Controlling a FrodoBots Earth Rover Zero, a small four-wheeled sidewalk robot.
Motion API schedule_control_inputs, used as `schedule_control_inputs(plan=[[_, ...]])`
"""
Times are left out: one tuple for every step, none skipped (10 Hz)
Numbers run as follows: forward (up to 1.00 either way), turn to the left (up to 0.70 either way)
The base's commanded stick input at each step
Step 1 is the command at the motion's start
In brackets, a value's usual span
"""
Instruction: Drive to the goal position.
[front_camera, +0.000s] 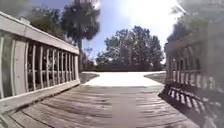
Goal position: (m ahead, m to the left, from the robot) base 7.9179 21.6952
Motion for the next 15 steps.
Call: schedule_control_inputs(plan=[[0.70,0.00],[0.70,0.00],[0.70,0.00],[0.70,-0.17],[0.70,-0.35],[0.70,-0.35],[0.70,-0.35],[0.70,-0.35],[0.70,-0.35],[0.70,-0.35],[0.70,-0.14],[0.70,0.00],[0.70,0.00],[0.70,0.00],[0.70,0.00]])
